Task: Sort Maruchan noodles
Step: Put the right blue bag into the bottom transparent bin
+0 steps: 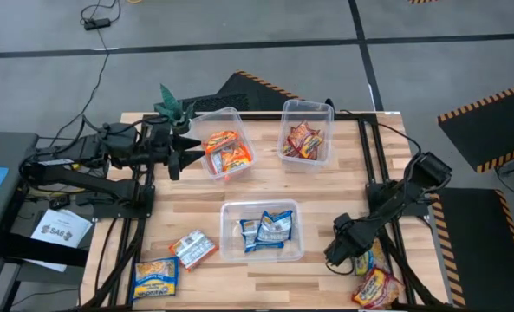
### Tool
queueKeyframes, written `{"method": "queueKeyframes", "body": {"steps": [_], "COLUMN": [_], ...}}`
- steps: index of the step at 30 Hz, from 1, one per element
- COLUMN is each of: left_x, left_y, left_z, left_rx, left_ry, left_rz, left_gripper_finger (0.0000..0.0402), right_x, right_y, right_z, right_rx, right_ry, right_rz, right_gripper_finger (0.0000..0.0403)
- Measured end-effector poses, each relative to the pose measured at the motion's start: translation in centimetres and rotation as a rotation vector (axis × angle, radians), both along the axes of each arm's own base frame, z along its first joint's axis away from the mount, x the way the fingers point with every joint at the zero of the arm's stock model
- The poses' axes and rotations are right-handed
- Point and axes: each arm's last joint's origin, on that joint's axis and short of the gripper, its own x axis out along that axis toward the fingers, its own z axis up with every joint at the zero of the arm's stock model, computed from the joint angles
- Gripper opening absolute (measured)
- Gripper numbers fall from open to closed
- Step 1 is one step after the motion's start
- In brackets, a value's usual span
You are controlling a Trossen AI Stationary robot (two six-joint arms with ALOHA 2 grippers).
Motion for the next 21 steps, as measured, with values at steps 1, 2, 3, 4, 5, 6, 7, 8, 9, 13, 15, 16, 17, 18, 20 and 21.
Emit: {"method": "queueKeyframes", "body": {"steps": [1,2,3,4,5,6,7,8,9,13,15,16,17,18,20,21], "left_x": [0.0,0.0,0.0,0.0,0.0,0.0,0.0,0.0,0.0,0.0,0.0,0.0,0.0,0.0,0.0,0.0], "left_y": [0.0,0.0,0.0,0.0,0.0,0.0,0.0,0.0,0.0,0.0,0.0,0.0,0.0,0.0,0.0,0.0], "left_z": [0.0,0.0,0.0,0.0,0.0,0.0,0.0,0.0,0.0,0.0,0.0,0.0,0.0,0.0,0.0,0.0], "left_rx": [-0.001,-0.001,-0.001,-0.001,-0.001,-0.001,0.0,0.0,-0.001,0.0,0.002,0.002,0.002,0.002,0.002,0.002], "left_ry": [0.0,0.0,0.0,0.0,0.0,0.0,0.0,0.0,0.0,0.0,0.0,-0.001,0.0,-0.001,-0.001,-0.001], "left_rz": [0.0,0.0,0.0,0.0,0.0,0.0,0.0,0.0,0.0,0.005,0.011,0.012,0.012,0.012,0.013,0.013], "left_gripper_finger": [0.0222,0.0222,0.0222,0.0222,0.0222,0.0222,0.0222,0.0222,0.0222,0.0222,0.0222,0.0222,0.0222,0.0222,0.0222,0.0222], "right_x": [0.1,0.2,0.3,0.3,0.3,0.2,0.2,0.1,0.0,-0.2,-0.1,-0.1,0.0,0.2,0.8,1.3], "right_y": [-0.1,-0.2,-0.3,-0.3,-0.5,-0.8,-1.0,-1.3,-1.6,-2.8,-3.5,-3.8,-4.1,-4.3,-4.7,-4.9], "right_z": [0.3,0.7,1.3,2.1,3.0,3.8,4.6,5.5,6.5,10.2,12.1,12.9,13.8,14.6,16.2,17.0], "right_rx": [-0.003,-0.01,-0.014,-0.022,-0.039,-0.058,-0.075,-0.086,-0.09,-0.142,-0.19,-0.215,-0.239,-0.261,-0.3,-0.319], "right_ry": [-0.01,-0.02,-0.036,-0.061,-0.088,-0.108,-0.135,-0.165,-0.204,-0.416,-0.56,-0.635,-0.706,-0.778,-0.92,-0.992], "right_rz": [-0.002,-0.001,0.006,0.015,0.019,0.023,0.022,0.02,0.015,0.005,-0.01,-0.016,-0.021,-0.022,-0.008,0.007], "right_gripper_finger": [0.0015,0.0015,0.0014,0.0011,0.0008,0.0007,0.0007,0.0007,0.0007,0.0007,0.0007,0.0007,0.0007,0.0007,0.0007,0.0007]}}
